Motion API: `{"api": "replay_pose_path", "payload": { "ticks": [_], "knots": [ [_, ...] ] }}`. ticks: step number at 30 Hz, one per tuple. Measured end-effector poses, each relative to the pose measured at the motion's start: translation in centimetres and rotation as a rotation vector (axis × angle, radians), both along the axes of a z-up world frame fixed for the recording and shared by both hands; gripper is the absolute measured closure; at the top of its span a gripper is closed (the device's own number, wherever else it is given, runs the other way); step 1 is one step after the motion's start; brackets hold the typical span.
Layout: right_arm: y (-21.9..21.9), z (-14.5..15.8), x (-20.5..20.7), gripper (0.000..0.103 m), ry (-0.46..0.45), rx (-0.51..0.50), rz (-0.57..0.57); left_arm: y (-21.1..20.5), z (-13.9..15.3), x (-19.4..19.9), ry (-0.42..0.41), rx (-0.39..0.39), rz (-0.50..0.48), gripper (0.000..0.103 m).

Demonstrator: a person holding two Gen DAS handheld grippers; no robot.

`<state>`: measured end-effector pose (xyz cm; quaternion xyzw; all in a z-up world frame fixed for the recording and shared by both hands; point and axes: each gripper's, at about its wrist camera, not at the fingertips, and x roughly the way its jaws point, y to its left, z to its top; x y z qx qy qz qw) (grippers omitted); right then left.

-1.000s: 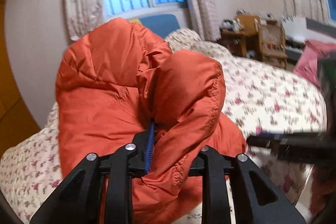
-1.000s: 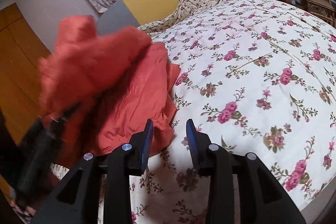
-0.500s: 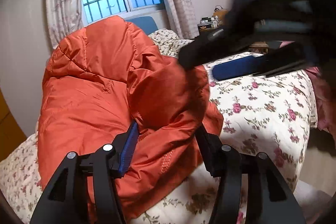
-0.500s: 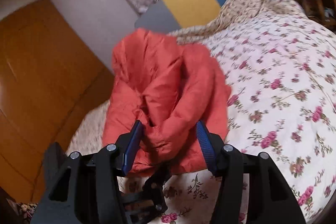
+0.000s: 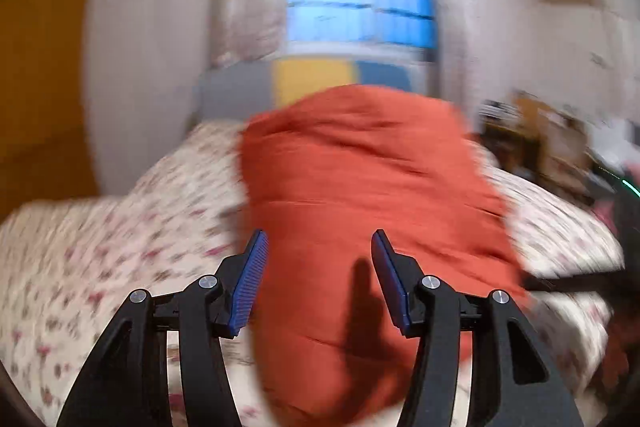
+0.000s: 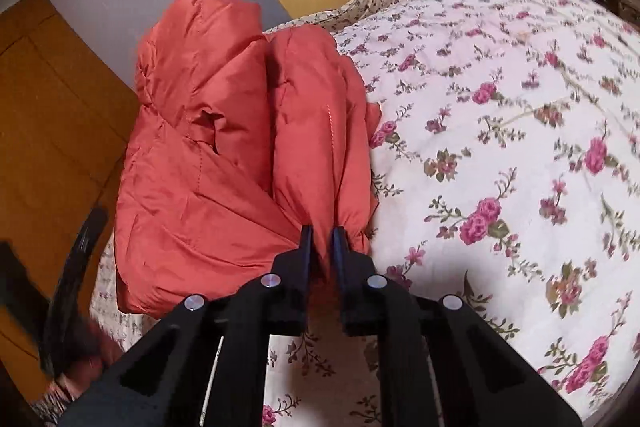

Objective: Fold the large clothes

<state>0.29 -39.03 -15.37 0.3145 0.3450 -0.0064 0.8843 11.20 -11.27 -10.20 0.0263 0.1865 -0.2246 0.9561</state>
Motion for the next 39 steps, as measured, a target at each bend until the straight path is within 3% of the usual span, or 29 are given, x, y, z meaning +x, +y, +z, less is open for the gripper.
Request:
{"api": "replay_pose_path", "payload": {
  "ticks": [2, 5, 12, 17, 22, 25, 30, 39],
  "knots": [
    [-0.1, 0.9, -0.1, 0.083, -0.012, -0.008, -0.010, 1.5, 0.2, 2.8, 0.062, -0.076, 0.084, 0.049],
    [-0.7, 3.1, -0.8, 0.079, -0.081, -0.016, -0.039, 2.0, 0.5, 6.6, 0.125, -0.116, 0.135, 0.049],
    [1.0, 10.4, 2.7, 0.071, -0.230, -0.115, 0.038, -1.2, 0.7, 11.1, 0.184, -0.100, 0.066, 0.049],
    [3.8, 13.3, 8.6, 0.072, -0.242, -0.229, 0.109, -3.7, 0.6, 11.1, 0.207, -0.048, 0.002, 0.049],
    [3.9, 10.9, 15.6, 0.076, -0.139, -0.369, 0.112, -5.3, 0.3, 11.2, 0.210, 0.039, 0.002, 0.049],
    [2.8, 8.6, 17.8, 0.078, -0.095, -0.392, 0.113, -5.7, -0.1, 11.8, 0.231, 0.054, 0.014, 0.044],
    [0.8, 5.2, 19.5, 0.078, -0.066, -0.342, 0.120, -6.1, -1.3, 12.7, 0.243, 0.045, 0.030, 0.037],
    [-0.4, 1.8, 20.6, 0.077, -0.061, -0.269, 0.106, -7.0, -2.3, 12.7, 0.209, 0.036, 0.043, 0.035]
  ]
}}
